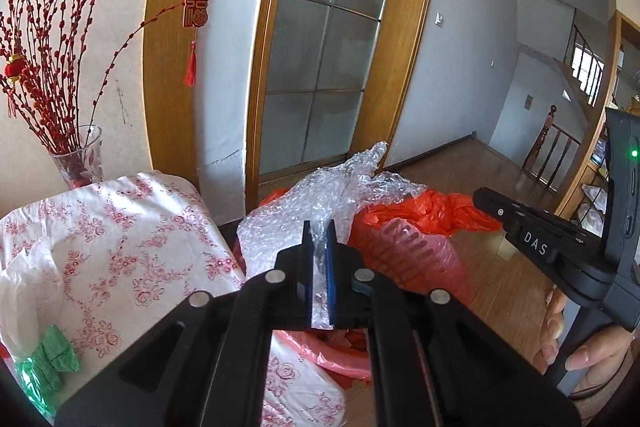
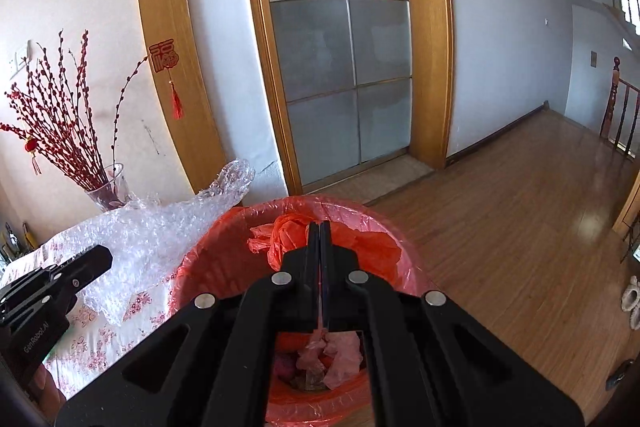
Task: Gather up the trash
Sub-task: 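Open both tools to drop the bubble wrap and red bag into the basket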
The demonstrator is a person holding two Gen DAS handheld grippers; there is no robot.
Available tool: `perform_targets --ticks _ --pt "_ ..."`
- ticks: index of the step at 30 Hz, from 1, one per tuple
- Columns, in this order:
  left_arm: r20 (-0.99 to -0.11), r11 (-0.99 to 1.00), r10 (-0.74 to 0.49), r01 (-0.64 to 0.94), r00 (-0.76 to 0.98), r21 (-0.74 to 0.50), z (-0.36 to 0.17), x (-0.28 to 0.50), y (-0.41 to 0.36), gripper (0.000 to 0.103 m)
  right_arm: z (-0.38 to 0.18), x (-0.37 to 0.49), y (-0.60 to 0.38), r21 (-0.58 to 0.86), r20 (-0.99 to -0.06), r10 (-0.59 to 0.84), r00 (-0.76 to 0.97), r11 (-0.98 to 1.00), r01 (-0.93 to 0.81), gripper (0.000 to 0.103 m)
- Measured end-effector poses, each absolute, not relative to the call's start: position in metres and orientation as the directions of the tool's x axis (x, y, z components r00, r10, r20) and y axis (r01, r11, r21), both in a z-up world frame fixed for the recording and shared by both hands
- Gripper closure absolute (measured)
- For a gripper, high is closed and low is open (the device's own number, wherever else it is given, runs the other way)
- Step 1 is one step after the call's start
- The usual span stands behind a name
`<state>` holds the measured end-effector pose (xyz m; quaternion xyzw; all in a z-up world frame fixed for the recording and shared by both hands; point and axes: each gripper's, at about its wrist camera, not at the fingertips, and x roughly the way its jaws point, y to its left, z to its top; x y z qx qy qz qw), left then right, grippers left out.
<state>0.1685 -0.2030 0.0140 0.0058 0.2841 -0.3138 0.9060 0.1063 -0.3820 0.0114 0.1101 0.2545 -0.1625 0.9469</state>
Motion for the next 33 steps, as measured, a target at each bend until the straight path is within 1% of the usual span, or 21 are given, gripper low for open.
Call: perform_targets --ticks 9,11,12,13,15,17,21,23,25,33 --pt "-0.546 0.779 -0.587 0.601 0.598 -0.179 -0.002 0.173 -0.228 0.095 0.008 0.110 -0.395 0.148 -0.516 -0.242 0.822 0.919 0.364 0.102" --pt "-0.561 0.774 -0.588 0.607 0.583 -0.181 -0.008 0.176 -0.232 0.086 0.006 0.111 -0.395 0.146 -0.517 -0.242 0.821 0.920 0.364 0.102" --pt "-0.568 0.776 -0.583 0.606 0.581 -0.177 -0.010 0.176 -0.235 0.070 0.006 0.110 -0.396 0.144 -0.516 -0.247 0.820 0.919 0.368 0.101" --pt "-0.572 0.776 -0.581 0.606 0.580 -0.175 -0.012 0.176 -0.236 0.058 0.004 0.109 -0.397 0.138 -0.522 -0.252 0.815 0.918 0.372 0.100" --pt "-0.574 0.772 -0.584 0.611 0.574 -0.175 -0.014 0.174 -0.236 0.056 0.001 0.105 -0.402 0.133 -0.528 -0.264 0.807 0.913 0.385 0.093" --pt "-0.578 0.778 -0.575 0.606 0.579 -0.166 -0.016 0.174 -0.235 0.053 -0.002 0.101 -0.406 0.129 -0.536 -0.277 0.797 0.907 0.402 0.076" --pt "-0.571 0.797 -0.558 0.581 0.603 -0.165 -0.014 0.176 -0.218 0.050 -0.002 0.092 -0.406 0.110 -0.537 -0.300 0.788 0.902 0.418 0.068" --pt "-0.561 0.810 -0.545 0.564 0.623 -0.160 -0.011 0.175 -0.207 0.049 0.000 0.090 -0.403 0.104 -0.531 -0.302 0.791 0.904 0.415 0.060" --pt "-0.546 0.826 -0.528 0.542 0.651 -0.153 -0.006 0.173 -0.193 0.047 0.002 0.088 -0.397 0.100 -0.524 -0.297 0.798 0.909 0.404 0.057" --pt "-0.506 0.900 -0.417 0.419 0.755 -0.116 0.009 0.165 -0.124 0.045 0.010 0.095 -0.353 0.090 -0.514 -0.223 0.828 0.946 0.311 0.056"
